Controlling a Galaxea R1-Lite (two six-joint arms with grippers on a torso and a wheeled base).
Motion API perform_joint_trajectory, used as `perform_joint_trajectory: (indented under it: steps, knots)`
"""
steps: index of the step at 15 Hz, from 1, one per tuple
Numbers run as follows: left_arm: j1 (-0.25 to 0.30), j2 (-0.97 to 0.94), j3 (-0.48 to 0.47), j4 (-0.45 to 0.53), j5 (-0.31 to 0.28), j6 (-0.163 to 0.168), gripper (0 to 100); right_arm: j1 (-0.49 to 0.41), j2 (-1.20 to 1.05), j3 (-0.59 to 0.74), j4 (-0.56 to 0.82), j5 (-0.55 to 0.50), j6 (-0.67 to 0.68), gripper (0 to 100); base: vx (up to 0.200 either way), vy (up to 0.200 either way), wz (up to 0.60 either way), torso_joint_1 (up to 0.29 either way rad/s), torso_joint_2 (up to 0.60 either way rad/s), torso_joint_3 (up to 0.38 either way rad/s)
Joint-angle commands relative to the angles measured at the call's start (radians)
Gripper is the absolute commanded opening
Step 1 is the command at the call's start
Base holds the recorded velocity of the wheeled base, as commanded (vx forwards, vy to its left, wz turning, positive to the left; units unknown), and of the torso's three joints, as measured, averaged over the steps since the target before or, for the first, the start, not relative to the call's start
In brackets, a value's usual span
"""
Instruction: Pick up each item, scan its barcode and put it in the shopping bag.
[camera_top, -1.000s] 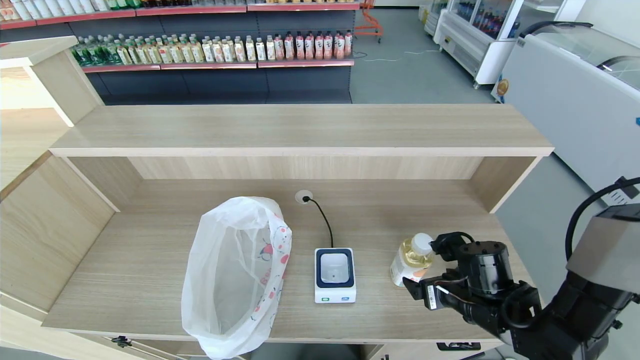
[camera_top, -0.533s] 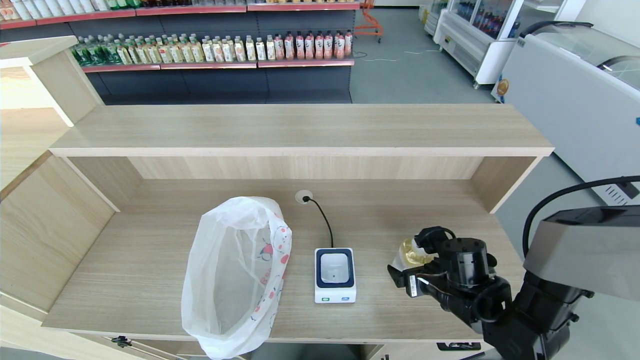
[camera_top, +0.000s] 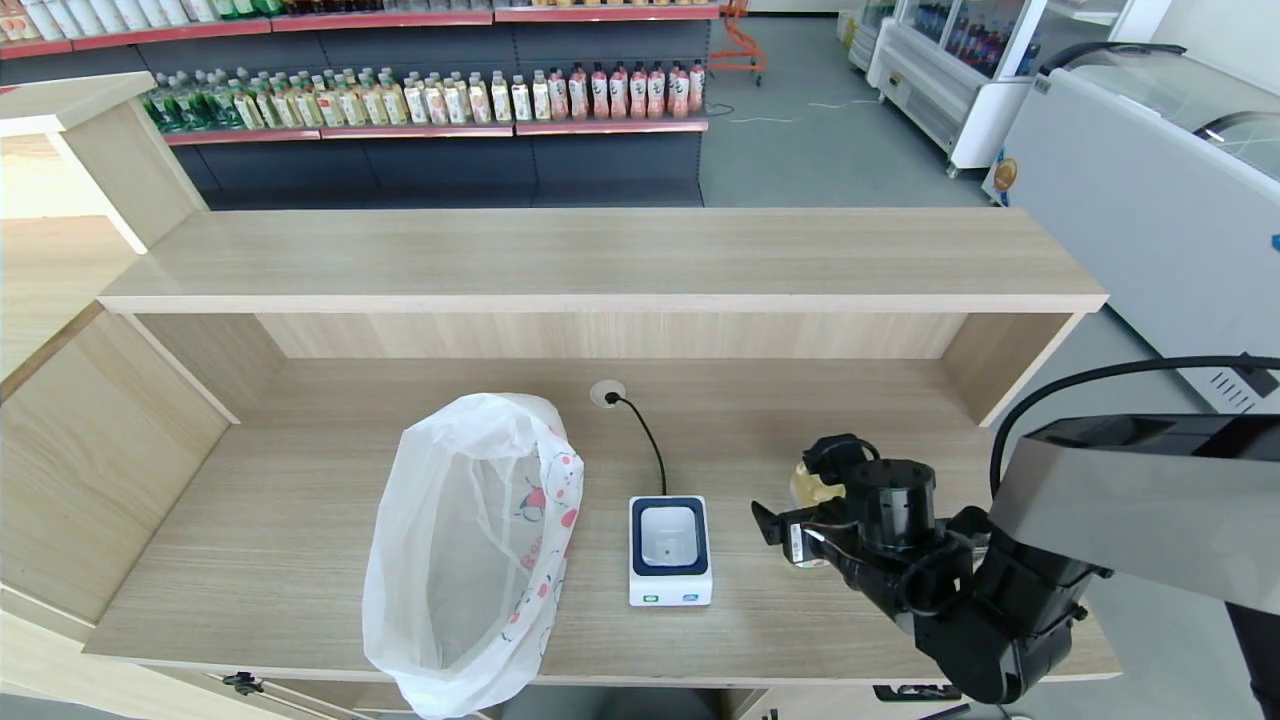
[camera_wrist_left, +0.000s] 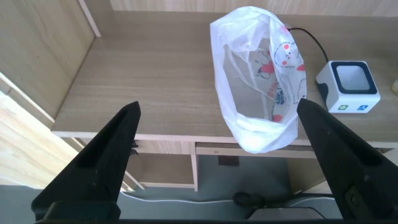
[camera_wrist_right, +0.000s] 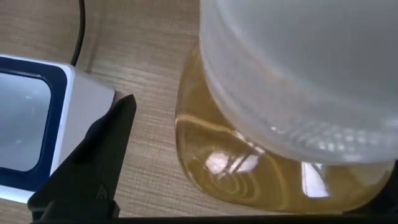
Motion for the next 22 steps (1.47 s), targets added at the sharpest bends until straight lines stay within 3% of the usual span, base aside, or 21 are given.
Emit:
perform_joint_trajectory:
  steps: [1,6,7,19,20,22]
  knots:
    - [0.000,0.000,0.000,0.000,0.000,0.000,100,0.006,0.020,-0.020,-0.003,0.001,0.000,100,0.000,0.000,0.00,0.000,0.00,0.000]
    - [0.000,0.000,0.000,0.000,0.000,0.000,100,0.031,0.025,-0.007,-0.067,0.001,0.006,100,0.000,0.000,0.00,0.000,0.00,0.000]
    - [0.000,0.000,0.000,0.000,0.000,0.000,100,0.029,0.024,-0.001,-0.076,0.002,0.003,0,0.000,0.000,0.00,0.000,0.00,0.000]
    - [0.000,0.000,0.000,0.000,0.000,0.000,100,0.014,-0.029,0.031,-0.073,0.045,-0.035,0,0.000,0.000,0.00,0.000,0.00,0.000]
    - [0.000,0.000,0.000,0.000,0.000,0.000,100,-0.011,-0.078,0.034,-0.061,0.111,-0.017,0,0.000,0.000,0.00,0.000,0.00,0.000]
    - [0.000,0.000,0.000,0.000,0.000,0.000,100,-0.084,-0.283,0.031,0.129,0.371,0.029,0,0.000,0.000,0.00,0.000,0.00,0.000]
